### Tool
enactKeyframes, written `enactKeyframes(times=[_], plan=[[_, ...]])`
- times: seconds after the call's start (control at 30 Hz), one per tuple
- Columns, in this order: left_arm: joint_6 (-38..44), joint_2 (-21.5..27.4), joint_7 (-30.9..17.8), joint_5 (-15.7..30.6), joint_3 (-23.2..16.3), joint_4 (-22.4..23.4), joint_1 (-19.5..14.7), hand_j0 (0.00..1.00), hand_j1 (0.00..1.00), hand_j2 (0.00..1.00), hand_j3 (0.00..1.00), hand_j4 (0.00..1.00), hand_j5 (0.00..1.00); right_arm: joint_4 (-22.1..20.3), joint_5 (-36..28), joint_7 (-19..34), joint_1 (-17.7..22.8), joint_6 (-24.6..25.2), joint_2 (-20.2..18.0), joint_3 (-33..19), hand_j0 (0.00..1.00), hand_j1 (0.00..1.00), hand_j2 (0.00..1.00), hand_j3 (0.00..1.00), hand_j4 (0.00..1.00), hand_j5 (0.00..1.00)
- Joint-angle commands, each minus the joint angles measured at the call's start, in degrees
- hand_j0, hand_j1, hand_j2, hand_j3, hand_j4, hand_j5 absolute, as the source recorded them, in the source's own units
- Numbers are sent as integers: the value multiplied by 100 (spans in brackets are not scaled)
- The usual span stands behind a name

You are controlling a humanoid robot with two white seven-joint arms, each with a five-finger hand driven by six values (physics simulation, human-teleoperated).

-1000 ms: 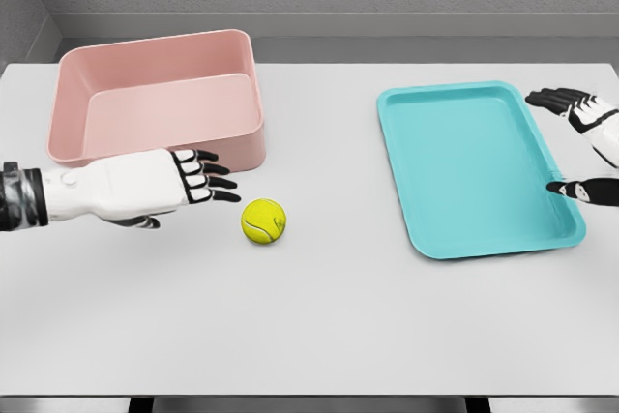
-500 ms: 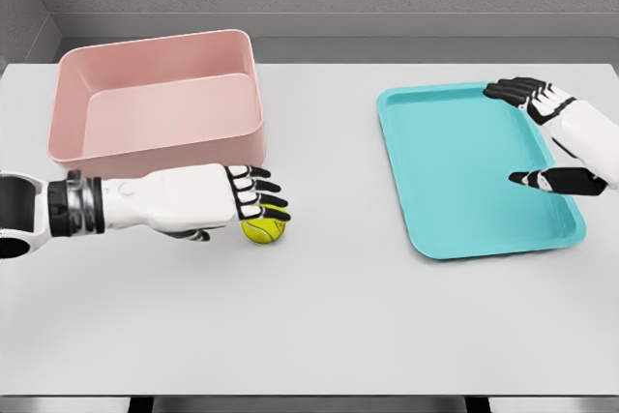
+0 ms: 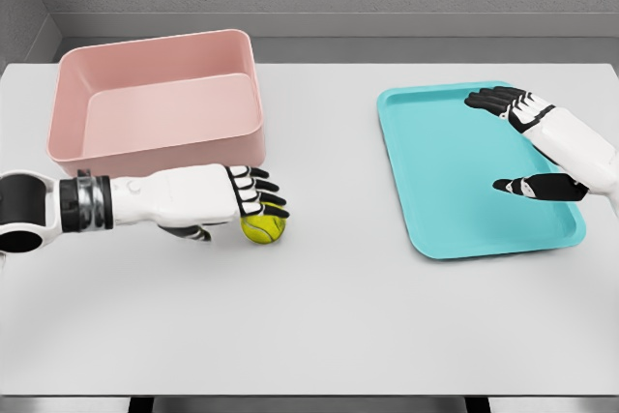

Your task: Put the tennis from the blue tray into the pink basket with both arms

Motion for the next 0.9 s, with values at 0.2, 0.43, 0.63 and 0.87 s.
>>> enactKeyframes(times=[0.2, 0.43, 0.63, 0.87], plan=[[8, -274, -9, -11, -273, 238, -167, 100, 100, 100, 100, 100, 100, 9, -36, -3, 0, 17, -4, -17, 100, 100, 100, 100, 100, 100], [8, -467, -9, -11, -510, 563, -395, 100, 100, 100, 100, 100, 100, 9, -36, -3, 0, 17, -4, -17, 100, 100, 100, 100, 100, 100], [8, -564, 0, -11, -589, 713, -501, 100, 100, 100, 100, 100, 100, 9, -45, -3, 9, 17, -4, -17, 100, 100, 100, 100, 100, 100], [8, -713, -9, -20, -633, 888, -571, 100, 100, 100, 100, 100, 100, 0, -45, -3, 9, 17, -4, -17, 100, 100, 100, 100, 100, 100]])
